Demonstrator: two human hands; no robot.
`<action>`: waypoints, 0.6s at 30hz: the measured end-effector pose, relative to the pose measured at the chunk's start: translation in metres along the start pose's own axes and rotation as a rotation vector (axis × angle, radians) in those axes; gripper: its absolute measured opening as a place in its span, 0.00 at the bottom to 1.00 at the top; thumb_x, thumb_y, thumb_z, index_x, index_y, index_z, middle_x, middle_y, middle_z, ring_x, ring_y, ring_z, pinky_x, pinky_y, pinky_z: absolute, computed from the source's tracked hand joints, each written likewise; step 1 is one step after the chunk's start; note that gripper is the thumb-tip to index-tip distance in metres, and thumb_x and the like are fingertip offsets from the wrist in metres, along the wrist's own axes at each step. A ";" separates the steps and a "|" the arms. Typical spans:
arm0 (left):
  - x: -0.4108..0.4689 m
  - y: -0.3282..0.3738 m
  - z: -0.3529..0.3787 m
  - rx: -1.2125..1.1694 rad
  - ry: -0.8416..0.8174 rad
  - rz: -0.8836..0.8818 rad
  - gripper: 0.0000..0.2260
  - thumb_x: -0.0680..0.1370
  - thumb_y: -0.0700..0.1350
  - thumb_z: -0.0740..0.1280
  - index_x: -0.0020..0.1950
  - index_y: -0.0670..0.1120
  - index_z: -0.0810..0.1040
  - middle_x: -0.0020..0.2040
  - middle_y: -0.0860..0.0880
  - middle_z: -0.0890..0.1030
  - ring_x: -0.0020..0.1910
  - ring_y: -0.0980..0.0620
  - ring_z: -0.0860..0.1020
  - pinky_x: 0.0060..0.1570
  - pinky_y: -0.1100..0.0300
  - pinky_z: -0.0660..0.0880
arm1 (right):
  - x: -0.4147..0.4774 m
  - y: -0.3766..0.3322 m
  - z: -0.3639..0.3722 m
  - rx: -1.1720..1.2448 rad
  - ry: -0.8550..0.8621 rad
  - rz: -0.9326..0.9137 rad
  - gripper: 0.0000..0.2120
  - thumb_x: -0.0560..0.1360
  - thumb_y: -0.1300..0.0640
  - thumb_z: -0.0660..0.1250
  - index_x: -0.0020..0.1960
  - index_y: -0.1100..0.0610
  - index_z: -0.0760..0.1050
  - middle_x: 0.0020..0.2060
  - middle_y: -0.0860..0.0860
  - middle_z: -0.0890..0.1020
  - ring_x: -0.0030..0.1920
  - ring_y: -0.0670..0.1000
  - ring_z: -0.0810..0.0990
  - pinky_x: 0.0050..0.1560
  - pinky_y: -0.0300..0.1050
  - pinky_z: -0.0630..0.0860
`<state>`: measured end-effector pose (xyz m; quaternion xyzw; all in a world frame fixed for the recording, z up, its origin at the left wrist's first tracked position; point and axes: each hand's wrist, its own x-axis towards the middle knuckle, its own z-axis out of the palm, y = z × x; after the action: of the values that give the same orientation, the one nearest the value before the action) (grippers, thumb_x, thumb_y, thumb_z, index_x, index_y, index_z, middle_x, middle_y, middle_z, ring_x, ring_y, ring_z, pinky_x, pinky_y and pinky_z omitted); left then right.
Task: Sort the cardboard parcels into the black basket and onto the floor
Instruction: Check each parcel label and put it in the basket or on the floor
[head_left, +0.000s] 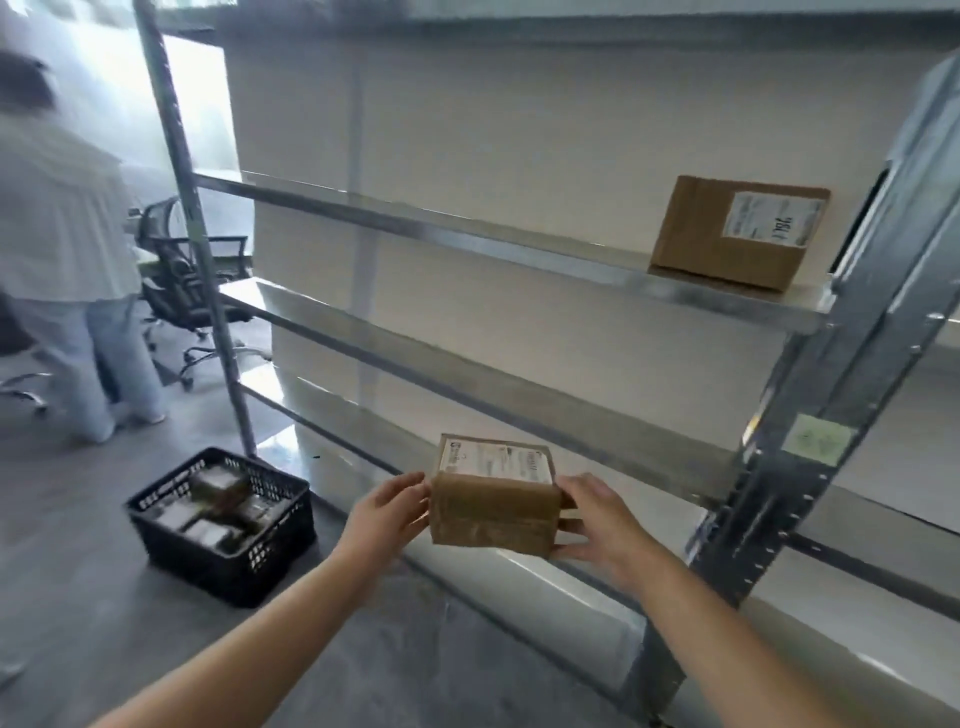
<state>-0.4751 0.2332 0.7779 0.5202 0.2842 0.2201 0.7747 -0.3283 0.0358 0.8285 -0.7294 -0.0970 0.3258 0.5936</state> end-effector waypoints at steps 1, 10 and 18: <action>0.005 0.004 -0.024 -0.002 0.027 0.017 0.11 0.80 0.41 0.66 0.61 0.43 0.78 0.54 0.42 0.84 0.53 0.46 0.83 0.52 0.56 0.79 | 0.008 0.001 0.025 0.000 -0.033 -0.002 0.11 0.81 0.49 0.62 0.55 0.57 0.73 0.53 0.55 0.82 0.54 0.56 0.82 0.51 0.58 0.82; 0.021 0.022 -0.196 0.010 0.253 0.033 0.11 0.80 0.46 0.67 0.60 0.48 0.82 0.54 0.50 0.85 0.54 0.54 0.83 0.49 0.64 0.80 | 0.088 0.022 0.221 -0.019 -0.223 0.027 0.04 0.80 0.57 0.64 0.47 0.55 0.71 0.51 0.56 0.85 0.49 0.53 0.83 0.53 0.58 0.81; 0.062 -0.003 -0.266 -0.081 0.463 -0.067 0.11 0.79 0.43 0.67 0.60 0.46 0.81 0.54 0.48 0.85 0.52 0.54 0.83 0.49 0.66 0.80 | 0.172 0.050 0.313 -0.169 -0.369 0.088 0.07 0.81 0.60 0.61 0.58 0.54 0.72 0.55 0.56 0.81 0.52 0.55 0.82 0.52 0.53 0.80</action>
<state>-0.6076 0.4526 0.6829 0.4146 0.4622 0.3190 0.7160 -0.3935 0.3643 0.6945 -0.7081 -0.1988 0.4702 0.4878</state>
